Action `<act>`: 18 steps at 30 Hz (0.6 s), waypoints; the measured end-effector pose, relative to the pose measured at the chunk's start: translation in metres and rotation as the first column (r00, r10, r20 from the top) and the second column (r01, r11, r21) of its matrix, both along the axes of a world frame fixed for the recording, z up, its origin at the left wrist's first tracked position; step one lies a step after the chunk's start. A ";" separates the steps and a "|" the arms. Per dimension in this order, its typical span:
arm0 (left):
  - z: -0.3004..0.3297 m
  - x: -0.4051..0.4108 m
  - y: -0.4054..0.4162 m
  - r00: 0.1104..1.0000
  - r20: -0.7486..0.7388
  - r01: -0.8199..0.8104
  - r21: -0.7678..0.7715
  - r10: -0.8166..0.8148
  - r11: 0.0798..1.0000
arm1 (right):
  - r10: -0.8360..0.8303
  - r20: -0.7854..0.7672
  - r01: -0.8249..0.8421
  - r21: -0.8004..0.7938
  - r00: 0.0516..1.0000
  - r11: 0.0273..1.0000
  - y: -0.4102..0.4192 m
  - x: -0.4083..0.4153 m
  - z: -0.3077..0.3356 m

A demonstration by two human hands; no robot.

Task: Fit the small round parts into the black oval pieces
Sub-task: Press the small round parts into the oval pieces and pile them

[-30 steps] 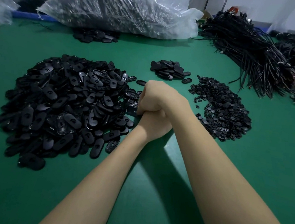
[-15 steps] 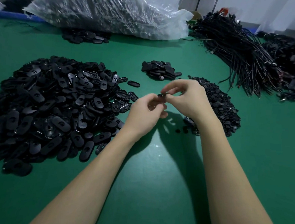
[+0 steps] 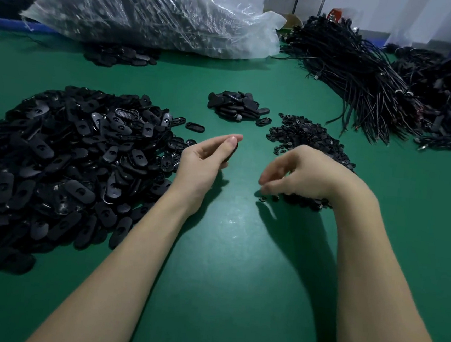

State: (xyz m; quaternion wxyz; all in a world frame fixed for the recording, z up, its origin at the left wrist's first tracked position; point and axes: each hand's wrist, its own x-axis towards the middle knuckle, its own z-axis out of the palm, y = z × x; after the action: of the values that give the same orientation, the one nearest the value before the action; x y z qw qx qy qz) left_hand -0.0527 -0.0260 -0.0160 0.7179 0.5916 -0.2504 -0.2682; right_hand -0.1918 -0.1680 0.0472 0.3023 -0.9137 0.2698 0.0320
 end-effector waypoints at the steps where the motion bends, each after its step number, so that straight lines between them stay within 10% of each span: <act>1: 0.001 0.000 0.000 1.000 -0.013 -0.008 0.010 0.008 1.000 | 0.013 -0.050 -0.013 0.005 0.999 1.000 0.000 -0.001 0.001; 18: 0.003 0.005 0.004 0.963 -0.269 -0.001 -0.119 -0.031 0.993 | -0.085 0.081 0.081 0.057 0.993 0.995 0.007 0.002 -0.005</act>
State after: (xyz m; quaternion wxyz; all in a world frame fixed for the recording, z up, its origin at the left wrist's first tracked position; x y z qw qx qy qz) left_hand -0.0482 -0.0225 -0.0131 0.7768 0.5043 -0.1701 -0.3366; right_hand -0.1899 -0.1610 0.0424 0.3390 -0.8937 0.2936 -0.0115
